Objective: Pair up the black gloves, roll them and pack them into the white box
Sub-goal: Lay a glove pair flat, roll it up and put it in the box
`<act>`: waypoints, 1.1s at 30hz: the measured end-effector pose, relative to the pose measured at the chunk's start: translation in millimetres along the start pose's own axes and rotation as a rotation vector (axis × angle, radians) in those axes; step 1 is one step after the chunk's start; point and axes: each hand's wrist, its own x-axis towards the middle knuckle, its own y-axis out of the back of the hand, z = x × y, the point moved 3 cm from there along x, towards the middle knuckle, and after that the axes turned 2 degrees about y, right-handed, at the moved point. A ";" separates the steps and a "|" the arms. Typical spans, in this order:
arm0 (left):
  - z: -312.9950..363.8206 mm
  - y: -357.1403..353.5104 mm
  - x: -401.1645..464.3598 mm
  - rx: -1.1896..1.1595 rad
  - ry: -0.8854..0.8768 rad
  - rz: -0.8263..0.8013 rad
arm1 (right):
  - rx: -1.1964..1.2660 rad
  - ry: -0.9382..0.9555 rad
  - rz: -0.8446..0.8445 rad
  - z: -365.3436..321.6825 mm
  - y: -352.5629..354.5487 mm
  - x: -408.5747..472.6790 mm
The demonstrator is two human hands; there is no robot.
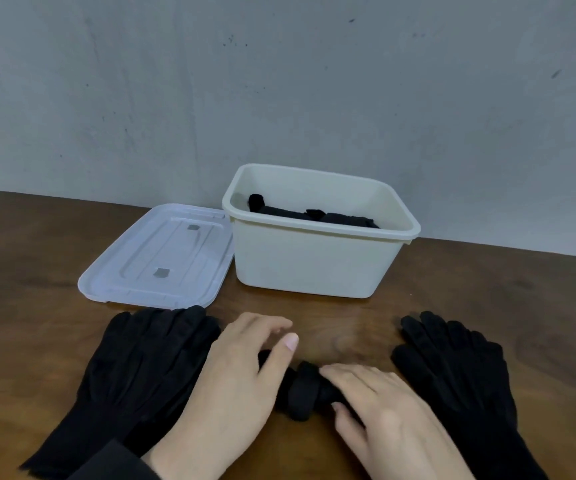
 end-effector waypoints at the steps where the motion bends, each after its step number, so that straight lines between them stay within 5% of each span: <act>1: -0.1 2.9 1.9 -0.073 0.038 0.059 | 0.018 -0.029 0.021 2.9 8.8 -2.6; 9: -3.6 4.6 19.9 -0.395 0.254 0.227 | 0.088 -0.137 0.402 18.6 140.4 81.0; 13: -7.5 4.6 20.4 -0.406 0.241 0.211 | -0.053 -0.136 0.228 55.4 143.2 164.9; 20: -10.6 1.3 22.6 -0.402 0.268 0.214 | -0.140 -0.245 -0.524 100.9 94.2 235.5; 24: -11.1 0.3 23.2 -0.376 0.286 0.214 | -0.255 -0.239 -0.787 97.3 77.8 238.7; 29: -11.7 0.5 24.3 -0.347 0.277 0.221 | -0.133 -0.327 -0.835 93.6 82.1 234.3; 33: -11.1 0.7 23.8 -0.356 0.260 0.224 | 0.031 -0.311 -0.468 76.3 100.0 232.4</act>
